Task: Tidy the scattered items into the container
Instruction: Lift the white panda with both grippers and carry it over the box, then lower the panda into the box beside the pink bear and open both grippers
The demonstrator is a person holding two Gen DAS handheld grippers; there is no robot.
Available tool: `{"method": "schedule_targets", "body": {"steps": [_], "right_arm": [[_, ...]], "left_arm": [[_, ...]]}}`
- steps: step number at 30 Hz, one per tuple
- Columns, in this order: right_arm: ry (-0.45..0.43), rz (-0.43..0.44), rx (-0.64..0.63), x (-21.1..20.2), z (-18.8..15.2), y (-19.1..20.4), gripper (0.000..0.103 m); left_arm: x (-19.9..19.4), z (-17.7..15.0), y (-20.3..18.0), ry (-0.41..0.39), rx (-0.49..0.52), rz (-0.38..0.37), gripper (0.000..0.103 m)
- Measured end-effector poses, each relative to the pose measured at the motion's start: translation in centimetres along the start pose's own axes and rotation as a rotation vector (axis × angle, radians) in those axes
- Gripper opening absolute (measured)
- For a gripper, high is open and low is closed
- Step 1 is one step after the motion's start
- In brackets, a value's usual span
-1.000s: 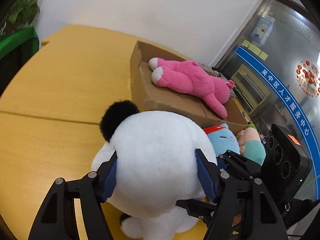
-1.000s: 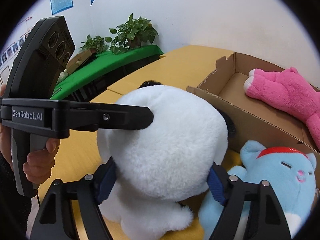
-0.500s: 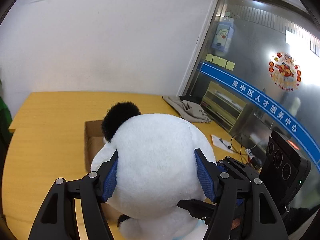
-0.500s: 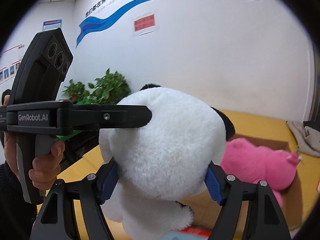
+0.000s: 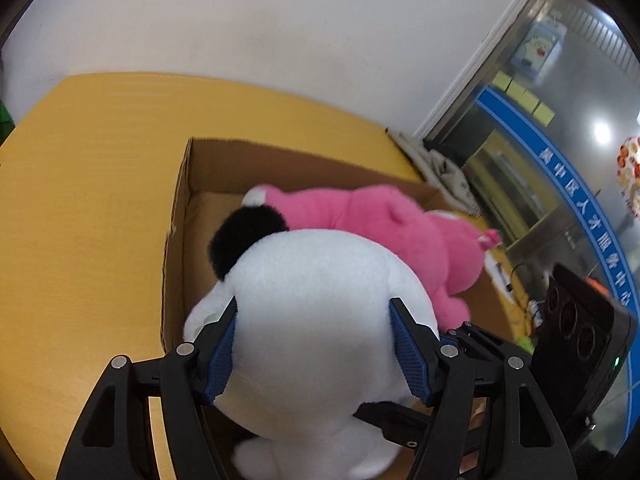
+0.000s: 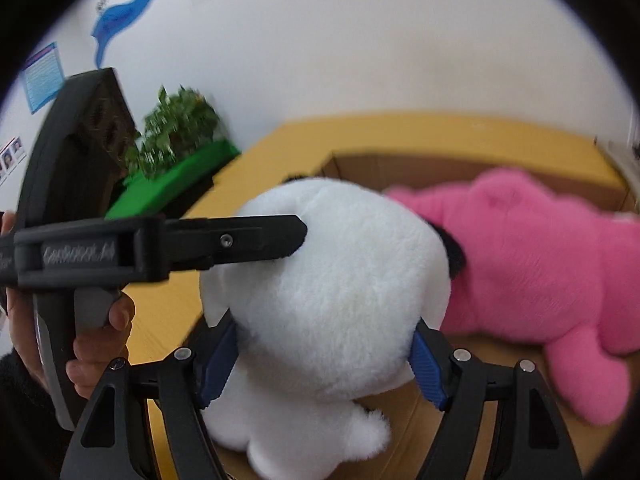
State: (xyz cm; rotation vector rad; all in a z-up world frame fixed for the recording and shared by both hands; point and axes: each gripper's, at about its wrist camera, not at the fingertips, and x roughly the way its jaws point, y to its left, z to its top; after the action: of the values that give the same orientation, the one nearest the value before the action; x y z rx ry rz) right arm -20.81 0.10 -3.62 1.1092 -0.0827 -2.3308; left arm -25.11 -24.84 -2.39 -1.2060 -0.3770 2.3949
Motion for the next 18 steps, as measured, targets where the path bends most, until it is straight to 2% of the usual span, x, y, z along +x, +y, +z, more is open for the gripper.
{"method": "schedule_targets", "body": {"steps": [1,3,6,7,9,11,13,15,17,18], "right_arm": [[0.049,0.004,0.0,0.8,-0.1,0.0,0.075],[0.093,-0.002,-0.008,1.6,-0.1,0.1,0.076],[0.111,-0.009,-0.016,1.7,-0.2,0.2,0.085],[0.113,-0.011,-0.014,1.7,-0.4,0.2,0.091],[0.103,-0.012,0.001,0.8,-0.9,0.2,0.094],[0.067,-0.026,0.025,-1.3,-2.1,0.1,0.094],[0.003,-0.084,0.023,-3.1,-1.7,0.6,0.095],[-0.074,-0.168,0.008,-6.8,-1.9,0.3,0.103],[-0.155,-0.261,-0.022,-10.6,-2.6,0.0,0.103],[-0.18,-0.301,-0.04,-12.1,-3.2,0.0,0.103]], "left_arm": [[0.1,-0.3,0.0,0.004,0.007,0.018,0.075],[0.0,-0.7,0.2,-0.001,-0.002,0.04,0.078],[-0.5,-1.1,0.2,-0.006,-0.003,0.056,0.083],[-0.9,-1.3,0.1,-0.011,0.004,0.064,0.086],[-1.5,-1.2,-1.0,-0.028,0.003,0.084,0.088],[-2.6,-1.5,-1.9,-0.06,0.004,0.115,0.087],[-4.6,-2.1,-3.3,-0.108,0.032,0.147,0.087],[-7.0,-3.1,-5.5,-0.161,0.06,0.171,0.088],[-9.2,-4.2,-8.2,-0.212,0.096,0.192,0.093],[-10.1,-4.8,-9.6,-0.235,0.115,0.202,0.102]]}}
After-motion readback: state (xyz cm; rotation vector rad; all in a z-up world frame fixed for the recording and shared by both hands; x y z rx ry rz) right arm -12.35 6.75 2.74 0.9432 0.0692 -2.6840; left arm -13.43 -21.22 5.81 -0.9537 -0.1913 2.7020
